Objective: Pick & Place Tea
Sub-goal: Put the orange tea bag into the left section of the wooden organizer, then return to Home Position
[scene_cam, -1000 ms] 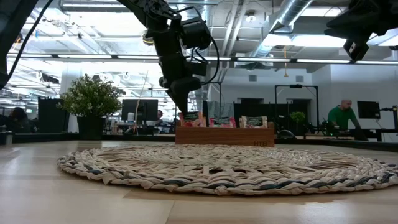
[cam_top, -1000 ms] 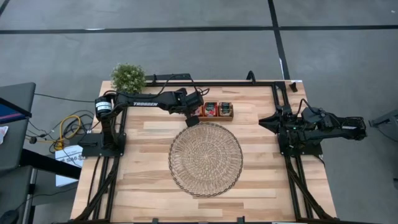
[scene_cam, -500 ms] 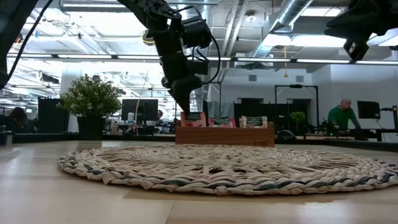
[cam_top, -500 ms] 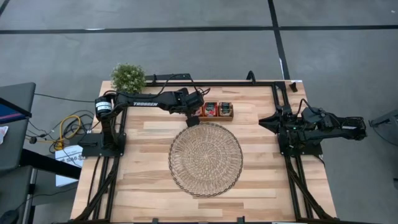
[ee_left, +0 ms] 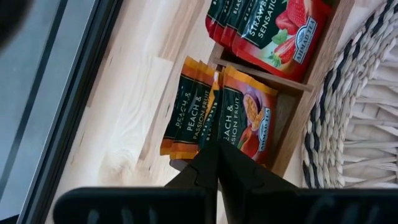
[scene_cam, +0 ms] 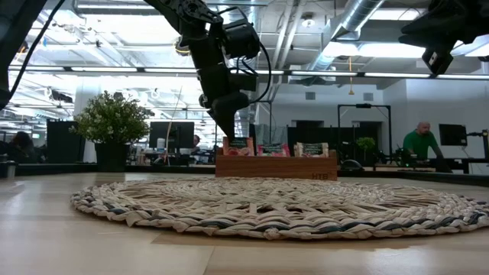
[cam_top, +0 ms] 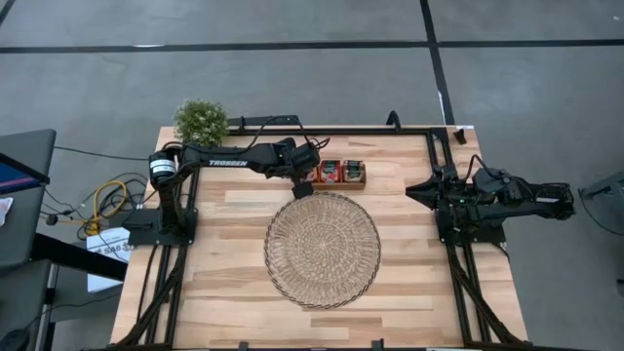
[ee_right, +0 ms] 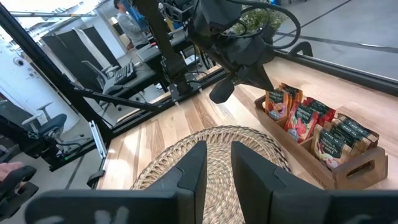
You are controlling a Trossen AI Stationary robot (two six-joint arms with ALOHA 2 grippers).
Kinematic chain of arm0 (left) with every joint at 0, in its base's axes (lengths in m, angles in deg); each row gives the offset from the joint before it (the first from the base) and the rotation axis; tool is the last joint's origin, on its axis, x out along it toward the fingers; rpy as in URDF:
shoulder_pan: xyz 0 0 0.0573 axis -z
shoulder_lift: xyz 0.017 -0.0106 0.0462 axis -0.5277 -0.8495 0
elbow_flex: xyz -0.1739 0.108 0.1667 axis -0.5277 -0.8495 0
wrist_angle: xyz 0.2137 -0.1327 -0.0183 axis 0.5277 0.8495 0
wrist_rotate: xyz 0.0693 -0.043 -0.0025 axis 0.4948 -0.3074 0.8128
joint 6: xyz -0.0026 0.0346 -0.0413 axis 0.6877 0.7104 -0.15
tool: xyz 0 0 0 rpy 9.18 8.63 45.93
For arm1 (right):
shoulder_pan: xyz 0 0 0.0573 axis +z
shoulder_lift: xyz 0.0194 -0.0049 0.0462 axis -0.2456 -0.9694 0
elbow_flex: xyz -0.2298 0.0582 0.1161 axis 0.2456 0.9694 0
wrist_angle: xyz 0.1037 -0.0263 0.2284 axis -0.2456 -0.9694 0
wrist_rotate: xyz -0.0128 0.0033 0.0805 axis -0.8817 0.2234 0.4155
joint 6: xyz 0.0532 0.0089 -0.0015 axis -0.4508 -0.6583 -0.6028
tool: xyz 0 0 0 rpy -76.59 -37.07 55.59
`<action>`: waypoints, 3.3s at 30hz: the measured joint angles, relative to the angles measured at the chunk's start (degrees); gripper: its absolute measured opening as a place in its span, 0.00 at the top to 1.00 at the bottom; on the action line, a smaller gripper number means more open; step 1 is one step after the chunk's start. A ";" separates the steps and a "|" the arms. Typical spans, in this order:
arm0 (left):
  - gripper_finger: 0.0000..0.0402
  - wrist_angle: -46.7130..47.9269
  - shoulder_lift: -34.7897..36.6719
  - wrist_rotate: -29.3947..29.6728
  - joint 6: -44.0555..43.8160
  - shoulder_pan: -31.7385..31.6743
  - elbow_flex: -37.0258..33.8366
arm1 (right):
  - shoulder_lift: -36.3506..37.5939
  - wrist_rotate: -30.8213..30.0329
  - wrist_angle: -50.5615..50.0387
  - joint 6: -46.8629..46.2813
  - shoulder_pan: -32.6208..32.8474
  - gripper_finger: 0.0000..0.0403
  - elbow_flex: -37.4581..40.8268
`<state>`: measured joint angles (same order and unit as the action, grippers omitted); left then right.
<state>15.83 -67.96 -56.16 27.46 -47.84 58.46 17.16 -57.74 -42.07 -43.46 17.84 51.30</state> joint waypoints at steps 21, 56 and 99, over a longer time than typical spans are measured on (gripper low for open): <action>0.68 9.69 9.44 10.15 -0.83 3.28 -0.04 | 0.00 0.01 -0.01 0.00 0.00 0.84 0.00; 0.67 -27.47 80.37 8.96 -28.68 21.33 -59.12 | 8.72 5.36 -2.63 10.14 0.13 0.84 -0.41; 0.67 -49.06 85.83 5.38 -22.25 21.22 -79.49 | 8.74 23.60 33.30 23.95 -4.11 0.84 25.46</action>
<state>-33.24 17.87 -50.78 5.21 -26.61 -21.04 25.90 -34.14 -8.77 -19.52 13.73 76.77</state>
